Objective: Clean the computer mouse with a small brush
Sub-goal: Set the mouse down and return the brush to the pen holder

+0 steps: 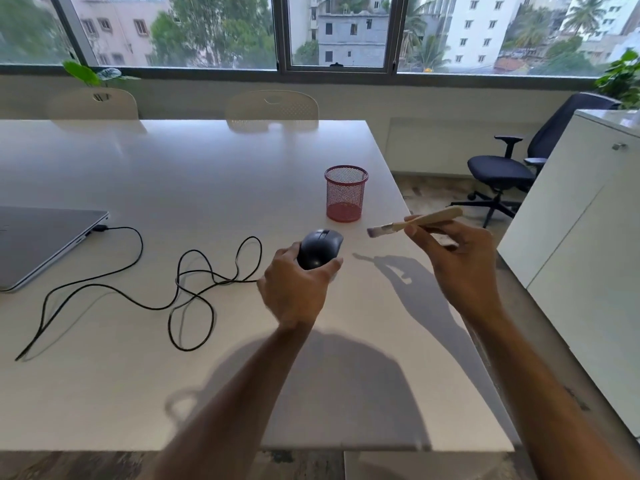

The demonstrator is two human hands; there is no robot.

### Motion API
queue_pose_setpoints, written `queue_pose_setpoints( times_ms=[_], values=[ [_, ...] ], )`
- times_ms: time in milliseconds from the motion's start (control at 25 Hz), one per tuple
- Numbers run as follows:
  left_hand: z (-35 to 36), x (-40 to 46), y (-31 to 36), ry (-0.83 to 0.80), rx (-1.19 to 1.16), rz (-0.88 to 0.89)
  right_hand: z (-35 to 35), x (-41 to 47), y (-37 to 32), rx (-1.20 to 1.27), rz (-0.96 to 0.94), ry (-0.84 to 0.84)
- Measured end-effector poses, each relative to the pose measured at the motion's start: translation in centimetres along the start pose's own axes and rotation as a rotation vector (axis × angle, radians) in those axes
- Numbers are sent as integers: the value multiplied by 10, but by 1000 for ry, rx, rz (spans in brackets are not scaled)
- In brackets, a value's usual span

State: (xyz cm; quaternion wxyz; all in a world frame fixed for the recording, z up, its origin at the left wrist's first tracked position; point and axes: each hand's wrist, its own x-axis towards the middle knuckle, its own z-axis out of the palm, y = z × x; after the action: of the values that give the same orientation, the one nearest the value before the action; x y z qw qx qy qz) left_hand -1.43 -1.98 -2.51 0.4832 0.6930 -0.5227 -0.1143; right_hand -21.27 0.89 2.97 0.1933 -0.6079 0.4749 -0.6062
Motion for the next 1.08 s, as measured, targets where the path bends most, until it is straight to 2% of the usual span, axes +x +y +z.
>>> queue_pose_setpoints(
  times_ms=[160, 440, 680, 960, 1080],
  values=[
    [7, -4, -4, -19, 156, 14, 3, 15, 13, 0, 14, -49],
    [10, -11, -1, -24, 355, 54, 4, 29, 24, -60, -10, -33],
    [12, -13, 2, -22, 639, 155, 5, 58, 23, -154, -42, -20],
    [11, -12, 9, 46, 625, 251, 30, 123, 24, -178, -46, -5],
    [11, -11, 6, 18, 642, 258, 47, 149, 32, -155, 19, 14]
  ],
)
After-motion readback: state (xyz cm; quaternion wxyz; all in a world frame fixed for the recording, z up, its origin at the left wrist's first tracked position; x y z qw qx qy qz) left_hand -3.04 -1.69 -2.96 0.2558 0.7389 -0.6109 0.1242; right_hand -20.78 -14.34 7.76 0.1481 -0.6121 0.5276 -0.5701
